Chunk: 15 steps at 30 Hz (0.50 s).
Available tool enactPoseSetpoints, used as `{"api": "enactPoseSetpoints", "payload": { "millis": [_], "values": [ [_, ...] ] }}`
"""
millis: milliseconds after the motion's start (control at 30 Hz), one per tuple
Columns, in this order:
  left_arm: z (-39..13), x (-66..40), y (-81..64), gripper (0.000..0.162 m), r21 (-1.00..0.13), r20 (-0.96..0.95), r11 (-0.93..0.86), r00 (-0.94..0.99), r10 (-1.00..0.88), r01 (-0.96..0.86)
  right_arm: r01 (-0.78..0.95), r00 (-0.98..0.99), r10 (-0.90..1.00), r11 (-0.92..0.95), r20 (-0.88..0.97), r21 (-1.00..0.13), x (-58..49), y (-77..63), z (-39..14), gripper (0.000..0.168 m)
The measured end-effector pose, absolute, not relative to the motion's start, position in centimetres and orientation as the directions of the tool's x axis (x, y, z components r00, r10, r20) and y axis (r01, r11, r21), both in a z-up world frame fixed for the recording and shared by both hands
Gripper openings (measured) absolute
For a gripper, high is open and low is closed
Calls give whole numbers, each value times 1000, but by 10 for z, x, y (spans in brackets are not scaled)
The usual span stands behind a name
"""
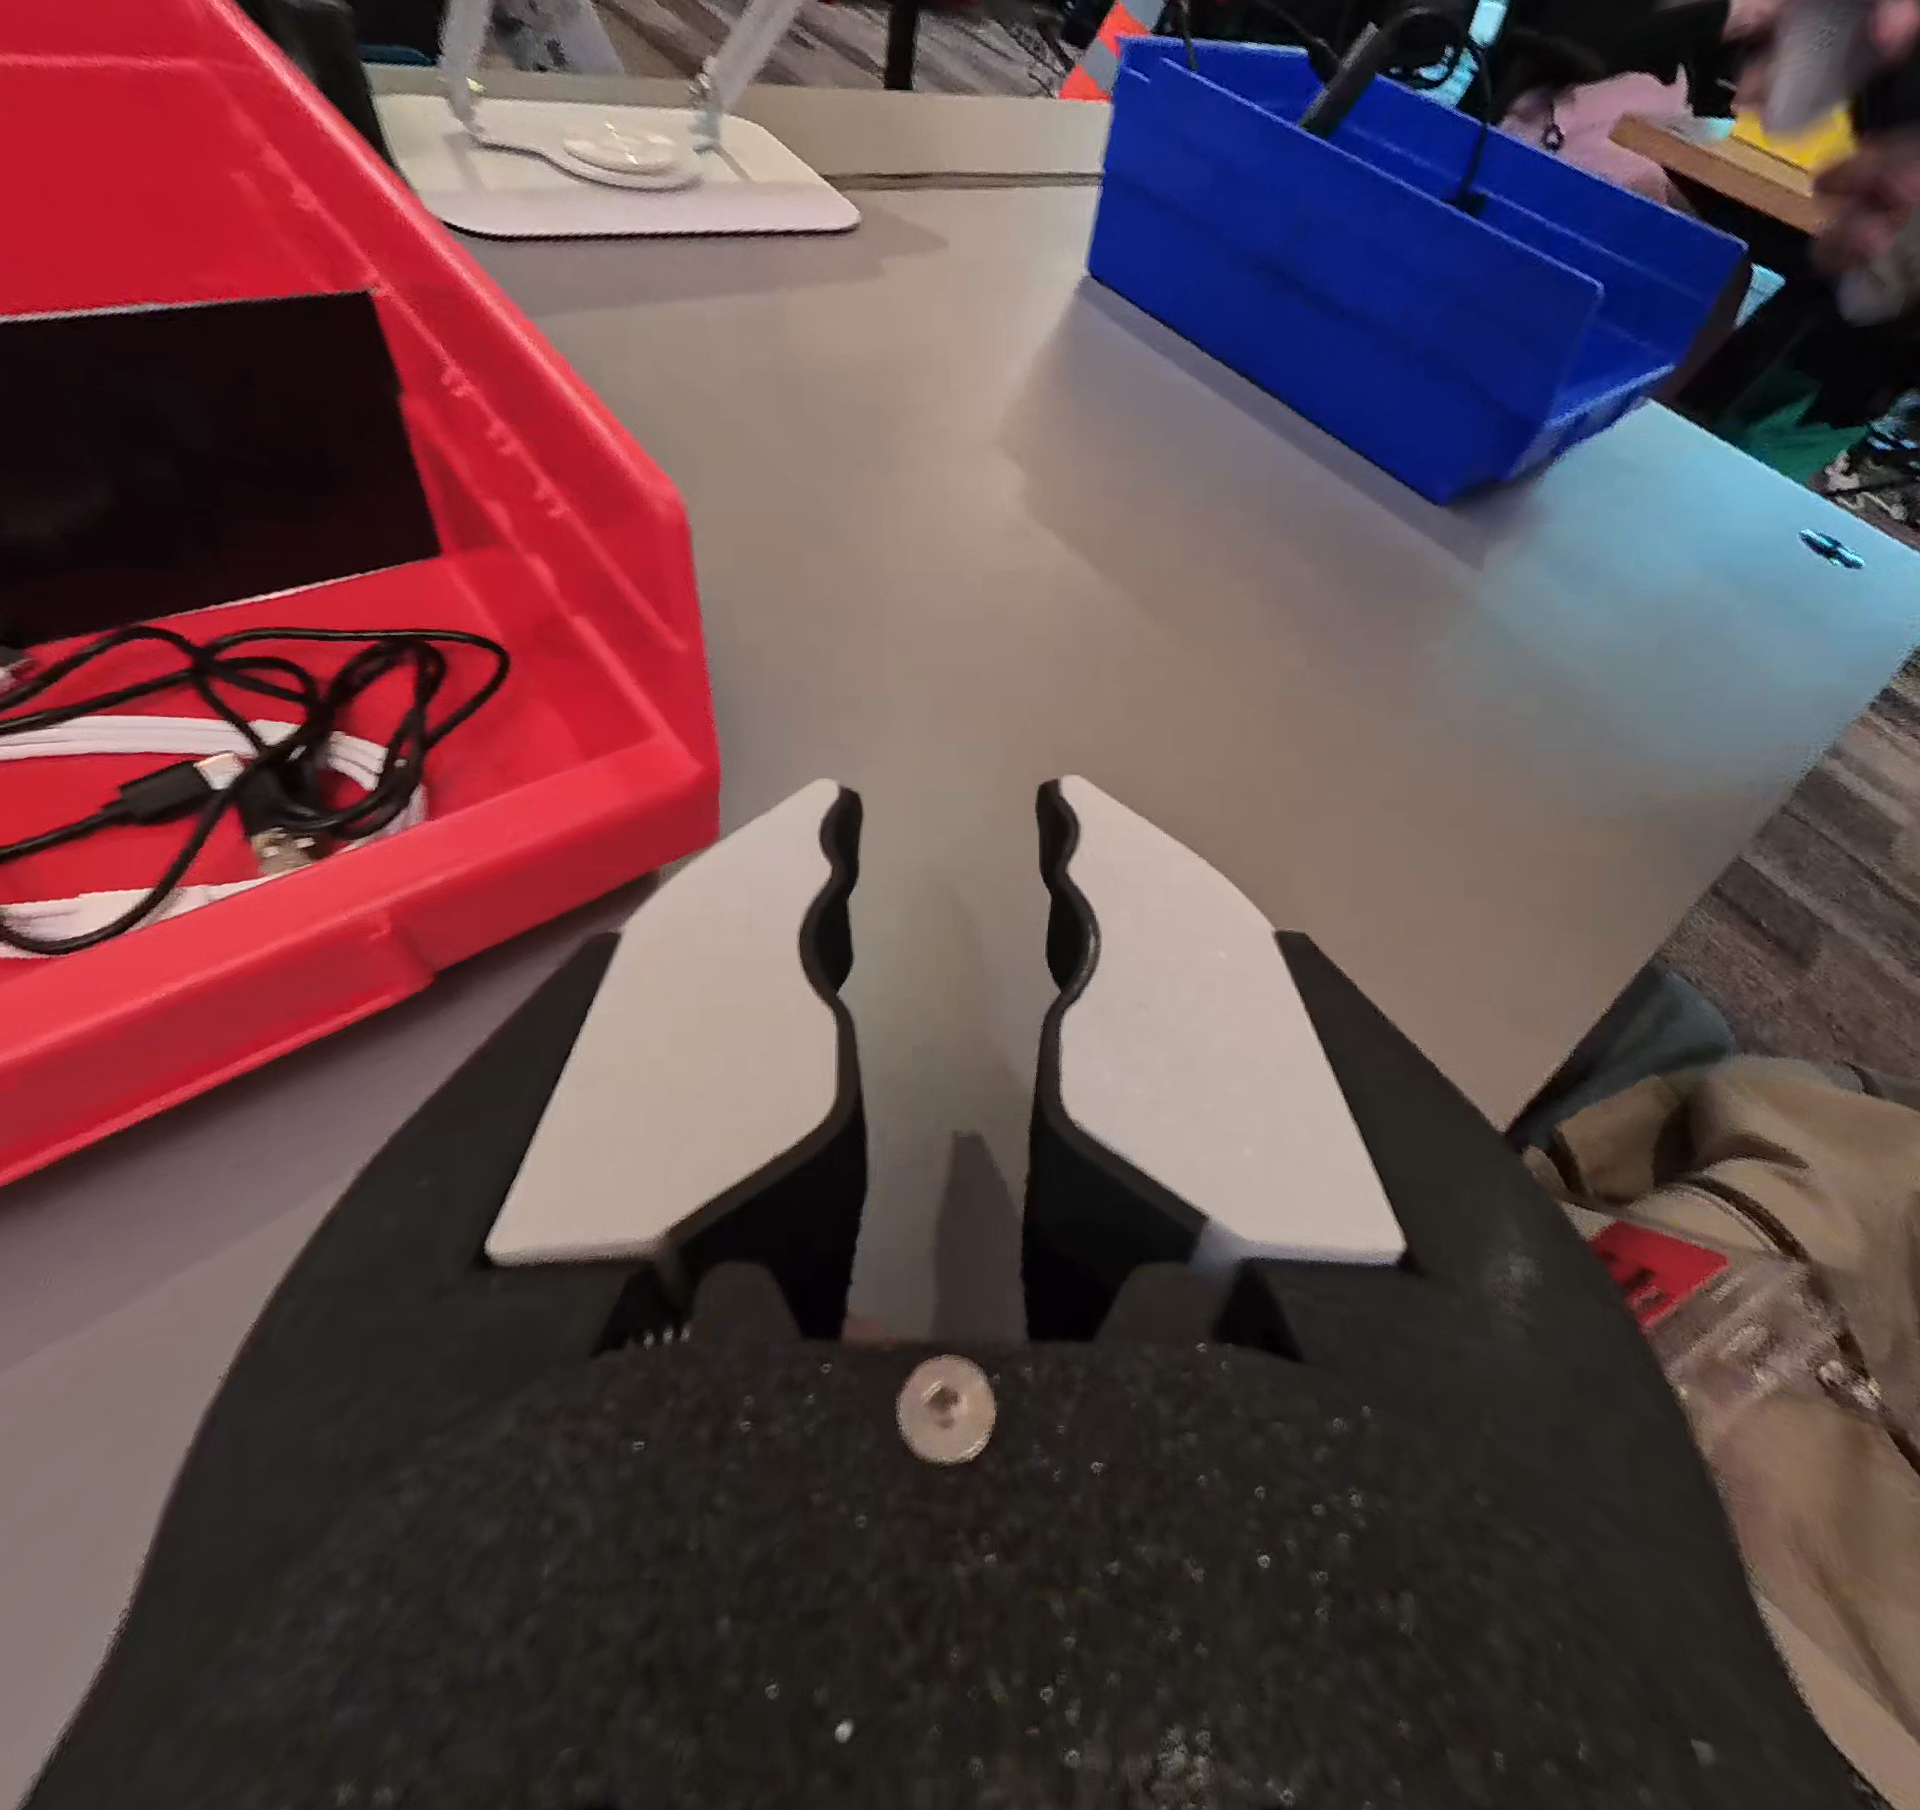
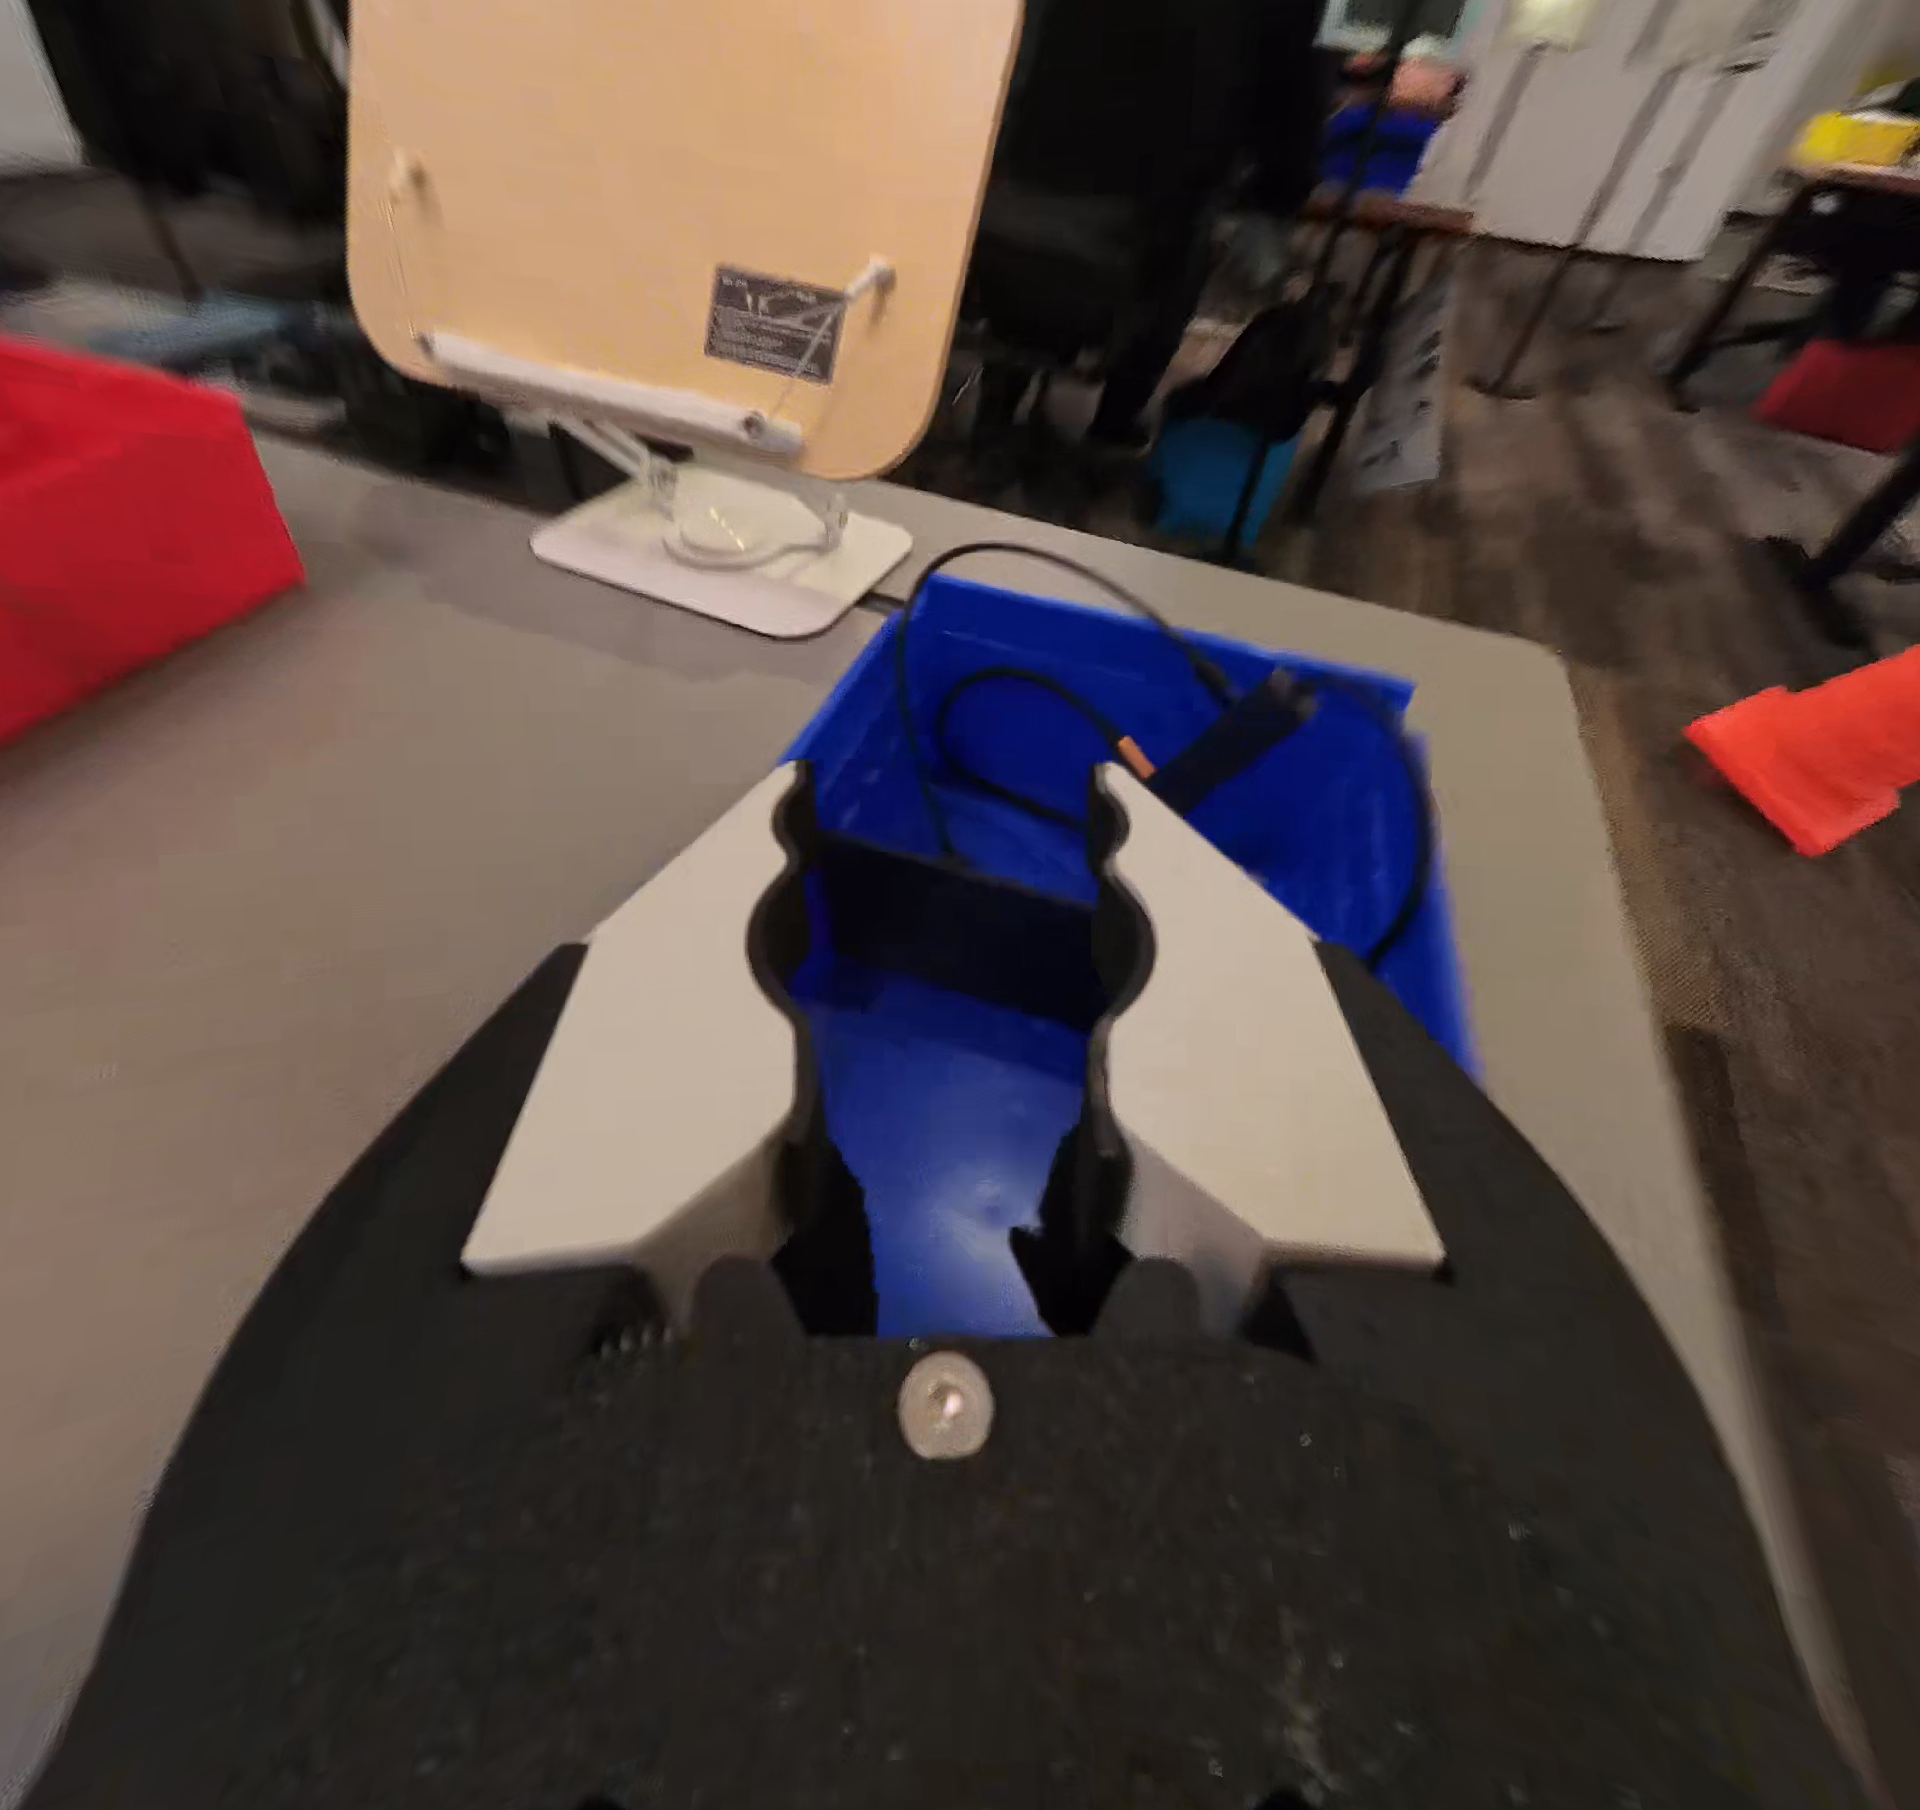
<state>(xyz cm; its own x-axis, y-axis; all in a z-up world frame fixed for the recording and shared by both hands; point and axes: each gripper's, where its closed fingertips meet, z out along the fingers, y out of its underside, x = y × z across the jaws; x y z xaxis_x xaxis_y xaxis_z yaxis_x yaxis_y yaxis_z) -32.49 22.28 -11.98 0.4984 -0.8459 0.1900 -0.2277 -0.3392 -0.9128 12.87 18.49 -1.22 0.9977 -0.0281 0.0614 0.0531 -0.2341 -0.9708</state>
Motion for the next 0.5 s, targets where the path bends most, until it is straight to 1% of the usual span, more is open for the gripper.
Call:
{"api": "enactPoseSetpoints", "payload": {
  "millis": [100, 167, 267, 367, 433, 500],
  "values": [
    [-117, -330, 230, 37, -921, 191, -336, 523, -830, -198, -142, 984, -127, -127, -126, -982, 84, 150, -53, 53],
    [-117, -330, 232, 39, -921, 203, -343, 520, -829, -187, -201, 968, -168, -64, -188, -977, 63, 136, -69, 52],
    [-115, -328, 234, 39, -921, 226, -352, 505, -833, -168, -123, 968, -225, -50, -109, -991, 48, 129, -88, 53],
    [-111, -323, 235, 40, -926, 234, -346, 488, -841, -152, -109, 983, -155, -46, -101, -993, 32, 137, -84, 57],
    [-108, -322, 237, 40, -934, 222, -328, 488, -844, -142, -82, 986, -149, -12, -79, -997, 32, 139, -79, 58],
    [-108, -321, 242, 40, -933, 218, -329, 501, -838, -144, -77, 986, -148, -18, -73, -997, 33, 140, -81, 60]
  ]
}}
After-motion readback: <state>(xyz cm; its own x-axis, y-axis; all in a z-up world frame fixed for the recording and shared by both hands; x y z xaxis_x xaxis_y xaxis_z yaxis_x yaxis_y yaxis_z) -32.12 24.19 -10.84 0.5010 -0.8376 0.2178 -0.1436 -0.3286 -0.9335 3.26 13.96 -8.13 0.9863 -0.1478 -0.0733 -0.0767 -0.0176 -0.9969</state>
